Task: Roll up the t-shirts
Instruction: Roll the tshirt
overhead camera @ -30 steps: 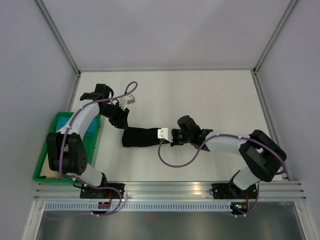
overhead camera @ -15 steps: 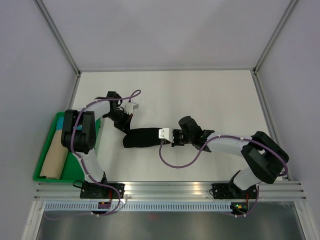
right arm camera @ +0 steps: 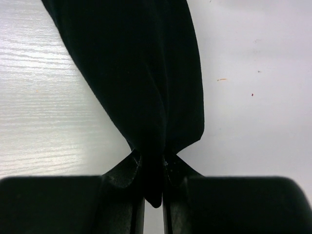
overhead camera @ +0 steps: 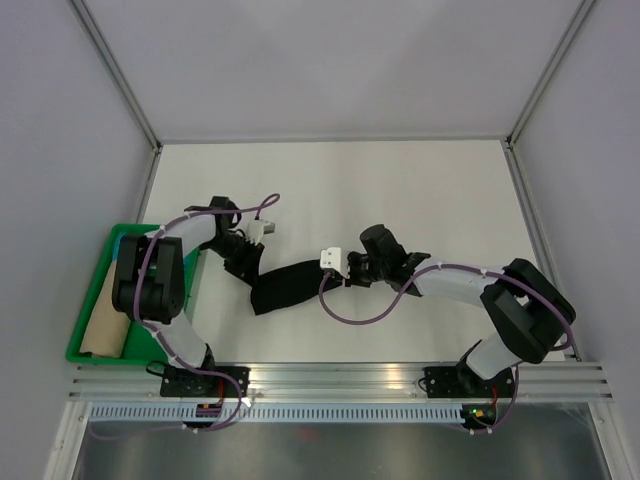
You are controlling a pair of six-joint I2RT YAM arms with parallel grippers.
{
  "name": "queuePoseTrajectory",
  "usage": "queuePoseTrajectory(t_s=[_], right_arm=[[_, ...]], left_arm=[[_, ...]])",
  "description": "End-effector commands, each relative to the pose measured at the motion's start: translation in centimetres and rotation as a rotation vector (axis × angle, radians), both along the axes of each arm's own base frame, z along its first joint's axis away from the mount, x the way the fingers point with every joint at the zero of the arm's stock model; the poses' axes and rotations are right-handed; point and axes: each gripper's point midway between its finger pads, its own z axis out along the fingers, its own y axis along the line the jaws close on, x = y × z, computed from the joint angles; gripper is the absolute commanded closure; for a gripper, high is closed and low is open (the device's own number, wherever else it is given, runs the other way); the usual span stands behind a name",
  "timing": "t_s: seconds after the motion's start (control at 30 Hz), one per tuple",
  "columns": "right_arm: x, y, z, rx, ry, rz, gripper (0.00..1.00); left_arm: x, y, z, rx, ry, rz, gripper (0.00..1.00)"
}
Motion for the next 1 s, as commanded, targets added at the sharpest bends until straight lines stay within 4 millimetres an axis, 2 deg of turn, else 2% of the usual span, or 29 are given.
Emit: queuePoseTrajectory(t_s=[0.0, 0.03, 0.1, 0.13, 0.17, 0.23, 0.27, 0.3, 0.37, 0.4, 0.43, 0.53, 0.6, 0.63, 0.67, 0.7, 0.77, 0.8, 0.83, 0.97], right_arm=[[0.5, 0.6, 0.5, -0.006, 0.023, 0.015, 1.0], [0.4, 0.6, 0.4, -0.005, 0.021, 0.022, 1.0], [0.4, 0.7, 0.6, 0.008, 0.008, 0.027, 1.0], [0.5, 0.6, 0.6, 0.004, 0.004, 0.024, 1.0], [0.6, 0.4, 0.6, 0.003, 0.006, 0.024, 1.0], [0.4, 0.6, 0.9, 0.023, 0.018, 0.044, 1.0], [0.4, 0.5, 0.8, 0.024, 0.028, 0.049, 1.0], [0.5, 0.7, 1.1, 0.032, 0.026, 0.059, 1.0], [0.2, 0.8, 0.7, 0.028, 0.049, 0.077, 1.0], [0.1, 1.1, 1.0, 0.041, 0.053, 0.093, 1.0], [0.1, 1.1, 1.2, 0.058, 0.063, 0.107, 1.0], [0.1, 0.4, 0.7, 0.035, 0.104, 0.125, 0.99], [0.3, 0.9, 1.2, 0.043, 0.132, 0.14, 0.99], [0.0, 0.5, 0.5, 0.035, 0.187, 0.139, 1.0], [-0.1, 0.7, 0.8, 0.053, 0.213, 0.156, 1.0], [0.4, 0.8, 1.2, 0.057, 0.205, 0.168, 1.0], [0.5, 0.4, 0.6, 0.037, 0.236, 0.166, 1.0], [0.9, 0.7, 0.9, 0.04, 0.235, 0.165, 0.99], [0.8, 0.6, 0.3, 0.031, 0.271, 0.159, 1.0], [0.9, 0.8, 0.3, 0.028, 0.308, 0.152, 1.0]], left_arm=[[-0.6, -0.3, 3.6, -0.045, -0.101, -0.038, 0.71], [0.4, -0.8, 6.1, -0.073, -0.198, -0.043, 0.59], [1.4, -1.4, 8.8, -0.097, -0.285, -0.038, 0.46], [2.3, -1.9, 10.8, -0.114, -0.345, -0.038, 0.4], [2.4, -2.4, 12.4, -0.131, -0.389, -0.039, 0.37], [2.1, -4.4, 13.9, -0.159, -0.458, -0.113, 0.15], [1.9, -5.1, 14.7, -0.149, -0.528, -0.155, 0.14], [1.1, -6.6, 14.2, -0.105, -0.574, -0.242, 0.0], [0.4, -8.6, 12.9, -0.102, -0.656, -0.346, 0.0], [-0.2, -9.8, 12.2, -0.126, -0.633, -0.376, 0.0], [0.5, -10.2, 11.6, -0.134, -0.65, -0.367, 0.0], [1.1, -10.1, 10.0, -0.112, -0.676, -0.391, 0.0], [1.9, -10.5, 10.1, -0.105, -0.716, -0.401, 0.0], [2.0, -10.6, 10.0, -0.106, -0.727, -0.406, 0.0], [2.5, -11.0, 10.3, -0.111, -0.768, -0.412, 0.0], [2.3, -11.0, 9.6, -0.108, -0.769, -0.421, 0.0], [2.6, -11.7, 9.3, -0.121, -0.816, -0.461, 0.0], [1.9, -12.0, 8.6, -0.137, -0.811, -0.491, 0.0], [1.4, -12.7, 8.1, -0.138, -0.823, -0.541, 0.0], [1.3, -13.0, 5.8, -0.078, -0.817, -0.588, 0.0]])
